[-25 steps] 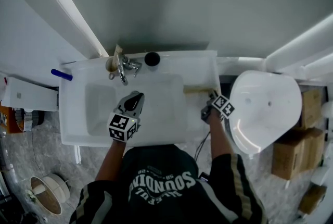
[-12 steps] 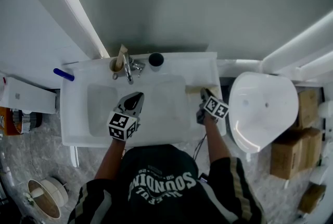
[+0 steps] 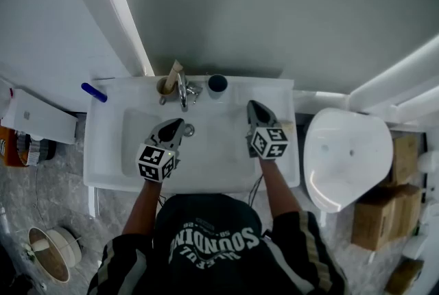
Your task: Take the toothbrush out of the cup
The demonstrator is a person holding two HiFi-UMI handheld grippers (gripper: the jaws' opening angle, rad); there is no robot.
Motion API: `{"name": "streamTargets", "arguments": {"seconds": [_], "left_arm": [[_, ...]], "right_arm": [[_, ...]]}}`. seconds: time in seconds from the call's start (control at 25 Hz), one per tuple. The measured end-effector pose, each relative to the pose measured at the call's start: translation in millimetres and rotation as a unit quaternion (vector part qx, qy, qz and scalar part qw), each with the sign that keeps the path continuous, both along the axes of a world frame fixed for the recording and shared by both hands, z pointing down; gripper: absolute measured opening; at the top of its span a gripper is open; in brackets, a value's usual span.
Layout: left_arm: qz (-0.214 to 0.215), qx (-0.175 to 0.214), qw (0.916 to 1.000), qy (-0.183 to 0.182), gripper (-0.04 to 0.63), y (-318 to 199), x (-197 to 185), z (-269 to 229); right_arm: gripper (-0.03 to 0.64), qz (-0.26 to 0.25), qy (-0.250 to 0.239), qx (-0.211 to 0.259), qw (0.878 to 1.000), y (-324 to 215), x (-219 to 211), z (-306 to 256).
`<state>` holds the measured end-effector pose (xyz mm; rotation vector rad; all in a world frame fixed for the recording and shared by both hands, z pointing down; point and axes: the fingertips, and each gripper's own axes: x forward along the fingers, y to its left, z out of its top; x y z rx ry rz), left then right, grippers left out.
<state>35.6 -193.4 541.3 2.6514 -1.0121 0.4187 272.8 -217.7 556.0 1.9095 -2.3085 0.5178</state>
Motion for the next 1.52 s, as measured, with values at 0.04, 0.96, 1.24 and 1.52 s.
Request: {"name": "streamTargets", "arguments": {"seconds": [0.04, 0.96, 1.24, 1.52], "left_arm": [[-0.005, 0.001, 1.0, 0.0, -0.002, -1.7, -2.5, -1.0], [-0.027, 0.024, 0.9994, 0.005, -0.002, -42.9, -50.0, -17.1], [0.028, 0.018, 0.9994, 0.01, -0.002, -66.0, -90.6, -8.7], [0.081, 0.015, 0.9962, 0.026, -0.002, -78.1, -117.9, -7.3]], "right_arm": [[0.0, -0.009, 0.003, 0.009, 1.0, -3.1, -7.2, -8.4], [0.0, -0.048, 0.006, 0.02, 0.999, -32.9, -80.9, -30.5], [0.0, 0.008, 0.023, 0.017, 1.0, -29.2, -119.9, -29.1], [0.0, 0.049, 0.047, 0.014, 0.998, -13.4, -166.3, -27.8]]}}
